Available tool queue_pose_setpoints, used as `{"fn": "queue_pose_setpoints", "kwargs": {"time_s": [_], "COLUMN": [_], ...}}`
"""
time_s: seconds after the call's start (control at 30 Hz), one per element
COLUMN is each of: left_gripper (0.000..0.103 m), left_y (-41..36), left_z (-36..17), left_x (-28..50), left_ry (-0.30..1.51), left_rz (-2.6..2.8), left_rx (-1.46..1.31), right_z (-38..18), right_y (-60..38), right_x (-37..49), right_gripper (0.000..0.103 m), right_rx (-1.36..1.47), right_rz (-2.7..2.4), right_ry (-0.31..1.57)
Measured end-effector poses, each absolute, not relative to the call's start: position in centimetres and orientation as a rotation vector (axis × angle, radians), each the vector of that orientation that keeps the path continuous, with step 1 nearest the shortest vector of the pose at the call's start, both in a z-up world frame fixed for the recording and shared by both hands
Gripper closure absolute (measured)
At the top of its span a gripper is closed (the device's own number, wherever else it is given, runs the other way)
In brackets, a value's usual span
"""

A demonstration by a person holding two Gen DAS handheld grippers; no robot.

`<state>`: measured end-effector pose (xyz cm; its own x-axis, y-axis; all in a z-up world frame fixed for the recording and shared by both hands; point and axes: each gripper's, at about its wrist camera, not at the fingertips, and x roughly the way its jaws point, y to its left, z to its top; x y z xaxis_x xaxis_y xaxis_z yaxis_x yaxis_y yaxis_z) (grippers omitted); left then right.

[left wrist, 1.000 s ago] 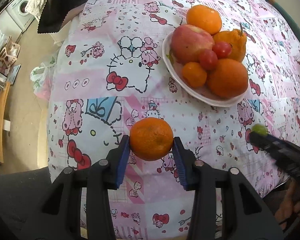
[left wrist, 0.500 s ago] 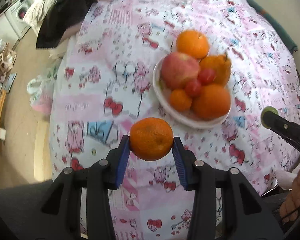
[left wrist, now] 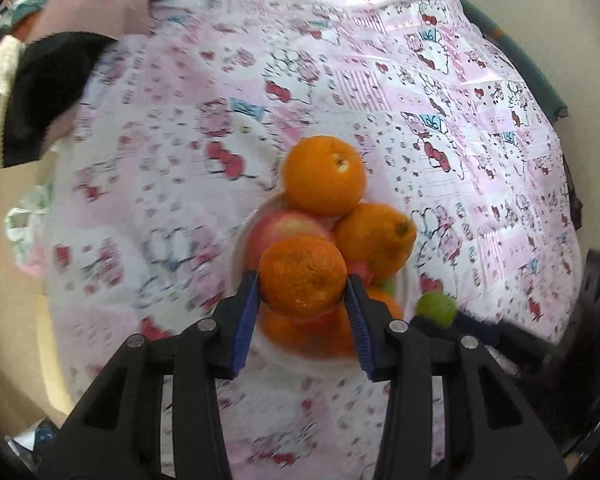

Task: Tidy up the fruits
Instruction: 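Lower the tangerine onto the plate with the left gripper while the right places the lime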

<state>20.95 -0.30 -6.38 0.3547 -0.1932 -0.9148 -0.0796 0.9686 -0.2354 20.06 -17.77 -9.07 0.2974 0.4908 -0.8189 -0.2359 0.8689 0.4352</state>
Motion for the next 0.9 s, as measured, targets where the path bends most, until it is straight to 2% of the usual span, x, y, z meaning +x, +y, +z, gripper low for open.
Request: {"fn": "queue_pose_setpoints", "kwargs": {"time_s": [0.23, 0.53, 0.57, 0.6, 0.67, 0.73, 0.9], "left_gripper": [0.064, 0.062, 0.059, 0.048, 0.033, 0.032, 0.031], "left_y": [-3.2, -3.8, -3.7, -3.7, -3.6, -3.6, -2.9], "left_z": [-9.3, -10.6, -10.6, -10.4, -9.8, -9.2, -8.5], "left_x": [25.4, 26.4, 26.3, 26.1, 25.8, 25.6, 25.2], "left_ry": [1.261, 1.285, 1.283, 1.275, 1.251, 1.230, 1.218], "left_rz": [-0.115, -0.115, -0.121, -0.128, -0.119, -0.106, -0.100], "left_rx": [-0.207, -0.215, -0.219, -0.223, -0.212, -0.179, -0.186], "right_z": [-10.8, -11.6, -11.6, -11.6, -11.8, -12.2, -12.4], "right_y": [-16.4, -14.9, -14.8, -14.8, -15.1, -15.3, -15.6], "right_x": [21.0, 22.1, 22.2, 22.2, 22.3, 22.4, 22.2], "right_gripper": [0.068, 0.068, 0.068, 0.068, 0.065, 0.064, 0.046], "right_rx": [0.177, 0.147, 0.143, 0.147, 0.175, 0.195, 0.203], "right_rz": [0.492, 0.507, 0.505, 0.504, 0.503, 0.500, 0.493], "right_ry": [1.206, 1.194, 1.193, 1.193, 1.207, 1.219, 1.228]}}
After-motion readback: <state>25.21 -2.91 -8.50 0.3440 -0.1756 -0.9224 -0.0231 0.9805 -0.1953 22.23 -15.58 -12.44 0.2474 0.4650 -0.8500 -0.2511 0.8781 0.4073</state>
